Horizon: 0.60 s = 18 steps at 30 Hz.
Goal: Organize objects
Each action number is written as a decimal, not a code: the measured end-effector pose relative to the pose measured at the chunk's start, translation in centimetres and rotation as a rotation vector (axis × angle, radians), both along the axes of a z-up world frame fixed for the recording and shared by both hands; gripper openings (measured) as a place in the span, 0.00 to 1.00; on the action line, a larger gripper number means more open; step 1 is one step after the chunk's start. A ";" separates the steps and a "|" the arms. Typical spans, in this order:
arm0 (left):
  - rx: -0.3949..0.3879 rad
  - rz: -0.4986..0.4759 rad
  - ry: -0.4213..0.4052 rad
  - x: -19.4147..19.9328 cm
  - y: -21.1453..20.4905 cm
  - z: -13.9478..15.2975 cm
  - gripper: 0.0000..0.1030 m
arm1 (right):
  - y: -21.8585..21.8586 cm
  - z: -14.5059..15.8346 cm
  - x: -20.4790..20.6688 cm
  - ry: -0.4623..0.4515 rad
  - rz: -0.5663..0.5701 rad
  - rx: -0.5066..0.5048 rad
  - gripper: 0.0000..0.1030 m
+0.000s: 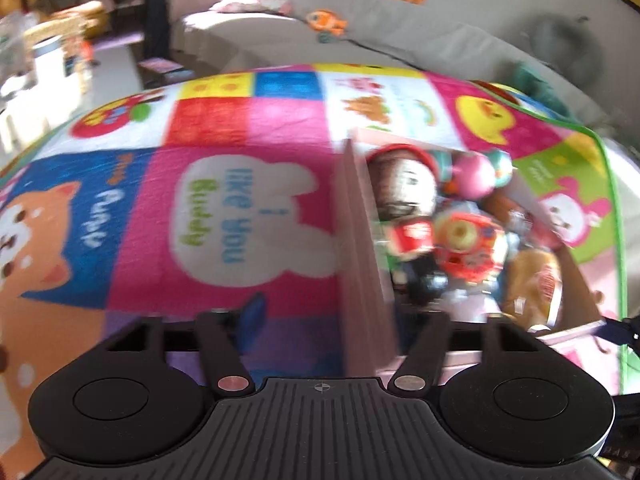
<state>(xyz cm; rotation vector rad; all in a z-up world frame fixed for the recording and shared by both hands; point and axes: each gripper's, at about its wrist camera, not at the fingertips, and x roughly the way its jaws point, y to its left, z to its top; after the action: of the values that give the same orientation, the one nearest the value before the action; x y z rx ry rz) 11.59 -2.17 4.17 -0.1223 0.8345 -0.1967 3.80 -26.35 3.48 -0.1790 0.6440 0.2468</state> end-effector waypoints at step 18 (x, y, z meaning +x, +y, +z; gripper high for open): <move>-0.101 0.217 -0.100 2.6 10.8 -1.7 0.99 | 10.4 -1.6 6.4 -0.020 0.075 -0.087 0.74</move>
<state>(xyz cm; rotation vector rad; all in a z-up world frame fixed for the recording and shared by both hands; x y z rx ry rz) 14.21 8.58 2.43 -0.2946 0.7059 -0.0402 10.22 -15.95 1.92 -0.2896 0.6289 0.2893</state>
